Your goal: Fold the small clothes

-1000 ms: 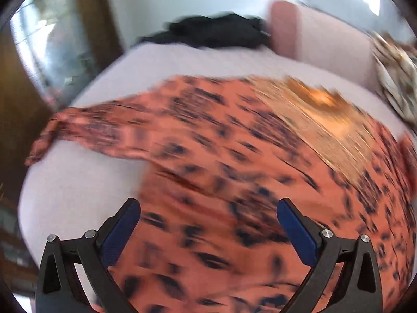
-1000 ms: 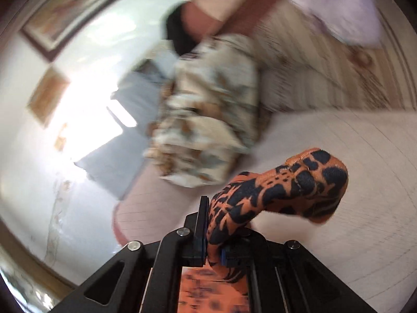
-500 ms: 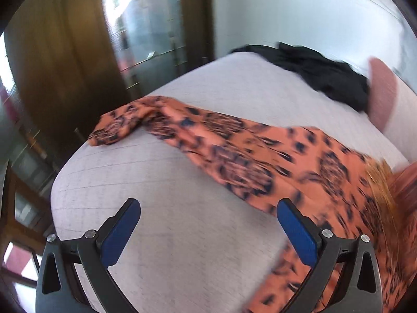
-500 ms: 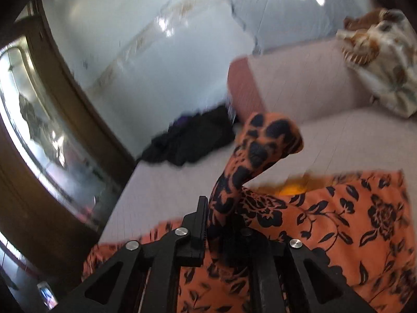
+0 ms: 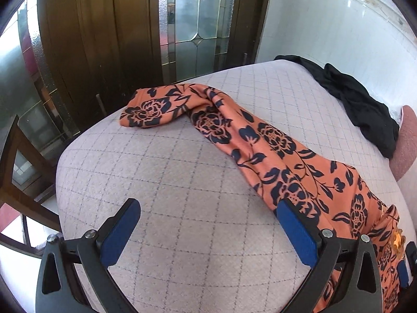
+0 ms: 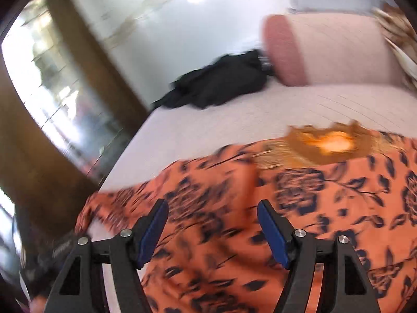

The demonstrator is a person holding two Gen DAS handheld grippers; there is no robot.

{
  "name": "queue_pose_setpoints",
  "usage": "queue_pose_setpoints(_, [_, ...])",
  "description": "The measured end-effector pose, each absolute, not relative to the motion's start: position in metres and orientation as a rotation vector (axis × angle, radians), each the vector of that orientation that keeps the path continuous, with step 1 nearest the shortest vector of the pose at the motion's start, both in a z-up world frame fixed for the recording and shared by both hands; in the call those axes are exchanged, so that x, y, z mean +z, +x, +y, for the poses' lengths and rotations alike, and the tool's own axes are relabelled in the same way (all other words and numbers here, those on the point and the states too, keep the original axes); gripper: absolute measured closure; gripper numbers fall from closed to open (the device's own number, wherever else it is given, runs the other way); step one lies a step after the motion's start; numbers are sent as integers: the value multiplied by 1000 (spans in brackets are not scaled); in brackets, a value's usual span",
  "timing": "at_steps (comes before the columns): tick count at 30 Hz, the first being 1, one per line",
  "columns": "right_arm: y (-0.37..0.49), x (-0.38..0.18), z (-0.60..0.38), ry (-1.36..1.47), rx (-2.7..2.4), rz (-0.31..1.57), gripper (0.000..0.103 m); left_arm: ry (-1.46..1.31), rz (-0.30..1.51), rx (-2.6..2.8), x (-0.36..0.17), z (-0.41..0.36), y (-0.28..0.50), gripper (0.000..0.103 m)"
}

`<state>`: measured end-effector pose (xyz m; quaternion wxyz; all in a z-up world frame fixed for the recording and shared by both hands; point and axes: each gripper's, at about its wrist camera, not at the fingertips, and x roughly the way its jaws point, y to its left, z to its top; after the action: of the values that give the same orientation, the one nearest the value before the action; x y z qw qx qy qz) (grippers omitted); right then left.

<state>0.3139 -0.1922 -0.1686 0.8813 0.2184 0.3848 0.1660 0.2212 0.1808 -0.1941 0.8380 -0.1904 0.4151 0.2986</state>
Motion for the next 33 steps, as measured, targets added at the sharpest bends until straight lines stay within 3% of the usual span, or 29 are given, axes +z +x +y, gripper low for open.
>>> queue_pose_setpoints(5, [326, -180, -224, 512, 262, 860, 32, -395, 888, 649, -198, 184, 225, 0])
queue_pose_setpoints(9, [306, -210, -279, 817, 229, 873, 33, -381, 895, 639, -198, 180, 229, 0])
queue_pose_setpoints(18, [235, -256, -407, 1182, -33, 852, 33, -356, 905, 636, -200, 166, 231, 0])
queue_pose_setpoints(24, [250, -270, -414, 1247, -131, 858, 48, -323, 913, 653, -203, 160, 233, 0])
queue_pose_setpoints(25, [254, -272, -418, 1247, -150, 841, 55, -316, 913, 655, -204, 159, 234, 0])
queue_pose_setpoints(26, [256, -273, -422, 1234, -176, 830, 75, -311, 915, 654, -204, 157, 234, 0])
queue_pose_setpoints(28, [254, -276, -429, 1199, -245, 831, 98, -306, 921, 648, -205, 155, 236, 0])
queue_pose_setpoints(33, [233, -254, -452, 1003, -402, 722, 98, -319, 924, 632, -204, 156, 235, 0])
